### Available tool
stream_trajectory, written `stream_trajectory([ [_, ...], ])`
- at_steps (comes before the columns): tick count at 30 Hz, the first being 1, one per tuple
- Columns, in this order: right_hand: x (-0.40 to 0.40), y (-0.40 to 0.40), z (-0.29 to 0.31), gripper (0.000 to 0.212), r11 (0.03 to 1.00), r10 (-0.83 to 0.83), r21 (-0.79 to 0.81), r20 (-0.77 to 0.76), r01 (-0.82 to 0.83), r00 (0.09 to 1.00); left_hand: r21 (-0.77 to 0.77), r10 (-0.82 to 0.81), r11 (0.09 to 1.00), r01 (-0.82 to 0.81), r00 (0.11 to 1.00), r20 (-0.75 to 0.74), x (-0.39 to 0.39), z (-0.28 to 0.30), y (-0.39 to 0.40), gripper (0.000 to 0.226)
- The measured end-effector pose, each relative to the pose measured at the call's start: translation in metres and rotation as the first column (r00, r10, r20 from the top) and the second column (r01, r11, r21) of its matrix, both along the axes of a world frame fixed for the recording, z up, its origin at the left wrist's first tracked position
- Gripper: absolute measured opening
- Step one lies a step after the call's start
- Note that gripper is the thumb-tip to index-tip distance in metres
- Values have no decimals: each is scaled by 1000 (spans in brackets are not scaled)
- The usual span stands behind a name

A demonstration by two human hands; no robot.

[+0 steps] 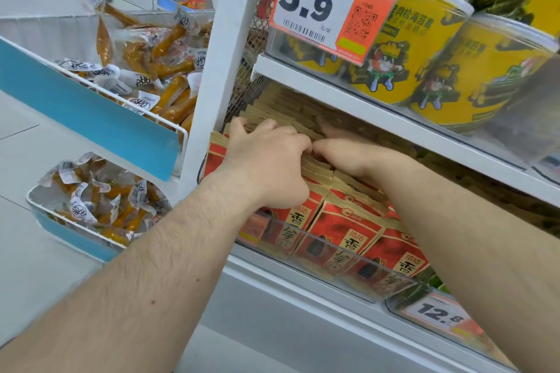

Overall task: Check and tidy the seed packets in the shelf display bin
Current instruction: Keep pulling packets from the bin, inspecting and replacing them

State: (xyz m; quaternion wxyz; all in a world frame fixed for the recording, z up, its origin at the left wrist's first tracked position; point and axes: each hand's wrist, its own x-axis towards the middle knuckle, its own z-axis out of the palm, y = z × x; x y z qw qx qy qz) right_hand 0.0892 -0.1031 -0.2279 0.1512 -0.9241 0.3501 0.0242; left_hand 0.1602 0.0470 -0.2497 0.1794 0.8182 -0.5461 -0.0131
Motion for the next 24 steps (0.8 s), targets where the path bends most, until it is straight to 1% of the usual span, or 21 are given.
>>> stream_trajectory([
  [1, 0, 2, 1, 48, 1000, 15, 26, 14, -15, 1000, 12, -13, 1000, 13, 1000, -13, 2, 2, -1, 60],
  [2, -1, 3, 2, 28, 998, 33, 53, 32, -34, 999, 27, -26, 999, 27, 999, -25, 4, 5, -1, 60],
  [3, -2, 4, 1, 14, 996, 62, 67, 38, -64, 997, 44, -36, 998, 38, 999, -38, 7, 7, -2, 60],
  [4, -3, 5, 1, 14, 993, 94, 66, 35, -96, 995, 60, -43, 997, 46, 998, -49, 9, 9, -2, 60],
  [5, -4, 5, 1, 20, 992, 112, 60, 30, -113, 993, 72, -49, 996, 53, 997, -54, 11, 10, -3, 61],
  [9, 8, -2, 6, 40, 995, 29, 97, 95, -38, 995, 88, -68, 993, 73, 996, -61, 15, 11, -5, 59],
  [10, 13, -3, 6, 41, 996, 15, 90, 84, -23, 996, 86, -69, 993, 75, 996, -63, 15, 11, -5, 59],
  [13, 26, -7, -3, 24, 999, 30, -13, -66, -31, 997, 52, -68, 996, 71, 995, -70, 16, 9, -4, 59],
  [14, 26, -7, -6, 22, 999, 19, -45, -68, -22, 998, 30, -63, 997, 65, 995, -71, 17, 8, -3, 59],
  [16, 25, -9, -10, 22, 998, -17, -62, -18, 16, 1000, -6, -48, 999, 48, 996, -79, 19, 6, -1, 58],
  [19, 21, -10, -13, 15, 996, -52, -67, 97, 59, 994, -36, -41, 999, 39, 996, -78, 21, 2, 3, 57],
  [20, 21, -11, -14, 15, 995, -61, -68, 141, 71, 988, -47, -39, 998, 36, 996, -77, 22, 2, 4, 57],
  [21, 21, -11, -13, 21, 994, -75, -60, 168, 86, 983, -56, -36, 998, 31, 996, -79, 23, 1, 5, 56],
  [23, 23, -10, -14, 33, 993, -95, -54, 143, 103, 985, -67, -27, 998, 21, 996, -82, 22, 0, 6, 56],
  [24, 23, -8, -13, 32, 993, -90, -63, 113, 98, 990, -70, -25, 997, 20, 997, -80, 22, -1, 6, 56],
])
